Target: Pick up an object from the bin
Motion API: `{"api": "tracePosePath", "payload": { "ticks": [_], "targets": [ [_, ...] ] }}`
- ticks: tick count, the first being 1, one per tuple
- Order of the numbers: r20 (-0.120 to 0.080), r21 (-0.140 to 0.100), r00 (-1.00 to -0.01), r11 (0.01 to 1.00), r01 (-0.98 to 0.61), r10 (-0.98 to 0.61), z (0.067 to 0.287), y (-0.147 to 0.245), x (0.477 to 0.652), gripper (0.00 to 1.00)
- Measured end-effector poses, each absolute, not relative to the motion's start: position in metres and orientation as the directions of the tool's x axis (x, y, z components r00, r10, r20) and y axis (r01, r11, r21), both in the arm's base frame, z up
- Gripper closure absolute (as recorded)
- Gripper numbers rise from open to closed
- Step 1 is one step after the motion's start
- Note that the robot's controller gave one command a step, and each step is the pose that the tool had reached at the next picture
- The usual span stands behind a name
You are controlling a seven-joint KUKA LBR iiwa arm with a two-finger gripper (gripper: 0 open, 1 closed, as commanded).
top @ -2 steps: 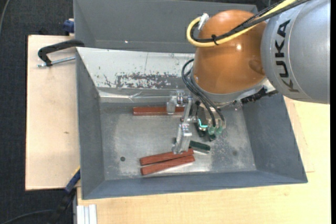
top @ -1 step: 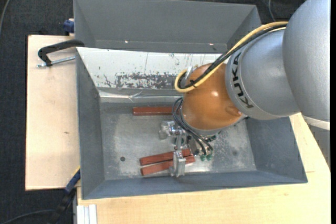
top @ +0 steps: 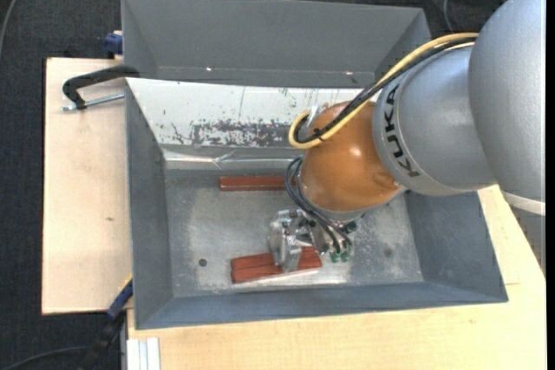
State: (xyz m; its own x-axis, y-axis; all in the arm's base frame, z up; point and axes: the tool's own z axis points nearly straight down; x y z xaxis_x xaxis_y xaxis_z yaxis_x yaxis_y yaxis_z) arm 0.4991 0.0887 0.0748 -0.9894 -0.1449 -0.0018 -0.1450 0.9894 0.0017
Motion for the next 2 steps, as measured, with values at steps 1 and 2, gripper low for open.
{"api": "tracePosePath", "payload": {
  "ticks": [1,2],
  "targets": [
    [-0.002,0.002,-0.989,0.989,-0.145,-0.145,0.075,0.089,0.499,0.0],
    [-0.01,0.0,-0.999,0.999,0.032,0.032,0.103,0.041,0.543,0.0]
  ]
}}
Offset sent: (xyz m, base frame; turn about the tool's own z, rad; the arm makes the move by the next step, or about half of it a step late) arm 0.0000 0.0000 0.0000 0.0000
